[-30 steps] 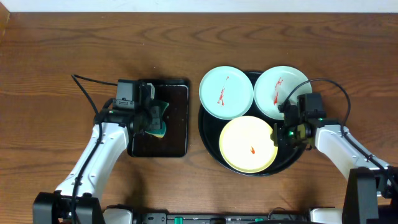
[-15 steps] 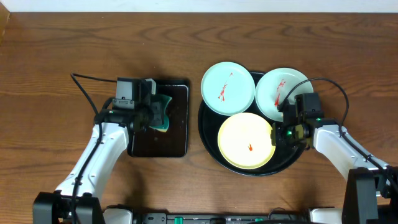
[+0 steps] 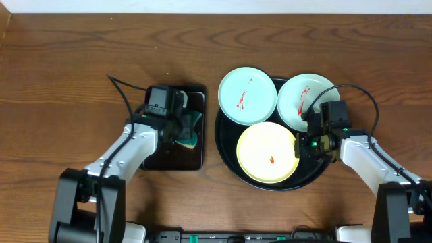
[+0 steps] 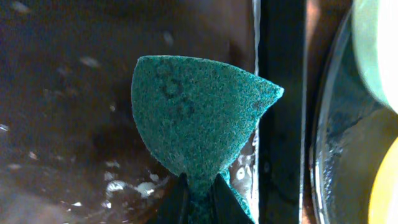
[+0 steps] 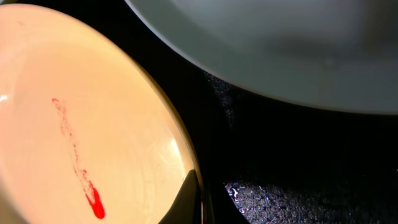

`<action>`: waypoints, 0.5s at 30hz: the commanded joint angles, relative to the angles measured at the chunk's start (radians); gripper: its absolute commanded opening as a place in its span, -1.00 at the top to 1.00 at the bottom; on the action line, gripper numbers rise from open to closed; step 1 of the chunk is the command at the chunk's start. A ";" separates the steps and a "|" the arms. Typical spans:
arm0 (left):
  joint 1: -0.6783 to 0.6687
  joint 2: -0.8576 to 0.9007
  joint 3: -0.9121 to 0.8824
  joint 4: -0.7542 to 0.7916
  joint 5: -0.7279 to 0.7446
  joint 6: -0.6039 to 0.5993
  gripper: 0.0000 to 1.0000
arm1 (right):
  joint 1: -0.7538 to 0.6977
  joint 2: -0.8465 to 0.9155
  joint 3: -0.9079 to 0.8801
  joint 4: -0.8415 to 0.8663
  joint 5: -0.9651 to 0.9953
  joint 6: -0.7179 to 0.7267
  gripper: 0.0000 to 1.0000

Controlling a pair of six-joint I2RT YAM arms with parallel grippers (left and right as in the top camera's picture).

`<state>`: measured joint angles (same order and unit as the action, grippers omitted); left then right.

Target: Clean dirty plates on tray and stack at the side

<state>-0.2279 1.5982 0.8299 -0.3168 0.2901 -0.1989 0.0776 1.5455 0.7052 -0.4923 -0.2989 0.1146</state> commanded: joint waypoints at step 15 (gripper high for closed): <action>-0.106 -0.001 -0.012 0.012 0.018 -0.102 0.85 | 0.012 0.006 0.016 0.003 0.034 0.020 0.98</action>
<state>-0.3252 1.5993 0.8238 -0.3088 0.2863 -0.2756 0.0776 1.5455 0.7052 -0.4923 -0.2985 0.1146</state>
